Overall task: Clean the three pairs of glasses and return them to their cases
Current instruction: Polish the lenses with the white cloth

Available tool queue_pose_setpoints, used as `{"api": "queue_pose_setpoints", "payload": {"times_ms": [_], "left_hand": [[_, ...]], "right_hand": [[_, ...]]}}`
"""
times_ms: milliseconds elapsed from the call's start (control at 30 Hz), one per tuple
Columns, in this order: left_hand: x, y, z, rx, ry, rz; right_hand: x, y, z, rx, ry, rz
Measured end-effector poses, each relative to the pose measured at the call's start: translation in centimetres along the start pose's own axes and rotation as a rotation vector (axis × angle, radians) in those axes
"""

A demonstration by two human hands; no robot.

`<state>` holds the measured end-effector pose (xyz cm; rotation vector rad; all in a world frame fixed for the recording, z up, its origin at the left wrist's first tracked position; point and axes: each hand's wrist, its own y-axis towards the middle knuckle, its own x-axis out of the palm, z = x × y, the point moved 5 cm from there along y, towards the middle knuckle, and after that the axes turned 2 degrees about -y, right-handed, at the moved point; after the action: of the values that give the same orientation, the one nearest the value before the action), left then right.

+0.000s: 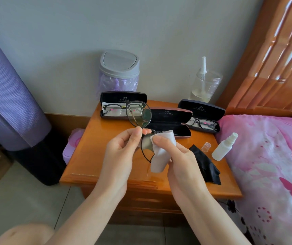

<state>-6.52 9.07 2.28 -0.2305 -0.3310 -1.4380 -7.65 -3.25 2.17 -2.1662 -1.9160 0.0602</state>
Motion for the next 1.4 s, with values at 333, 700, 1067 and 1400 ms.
{"api": "queue_pose_setpoints", "payload": {"times_ms": [333,700,1067,1400], "left_hand": [[-0.5,0.1,-0.1,-0.048,-0.066,0.065],[-0.3,-0.3,0.1,-0.081,-0.057,0.078],[-0.1,-0.6,0.2,-0.024,0.063,0.049],[-0.4,-0.2,0.8,-0.024,0.038,0.037]], "right_hand": [[-1.0,-0.8,0.4,-0.020,-0.075,-0.046],[0.1,-1.3,1.3,0.025,-0.167,-0.168],[1.5,-0.4,0.2,-0.064,-0.098,-0.143],[1.0,-0.7,0.0,-0.107,-0.312,-0.248]]}}
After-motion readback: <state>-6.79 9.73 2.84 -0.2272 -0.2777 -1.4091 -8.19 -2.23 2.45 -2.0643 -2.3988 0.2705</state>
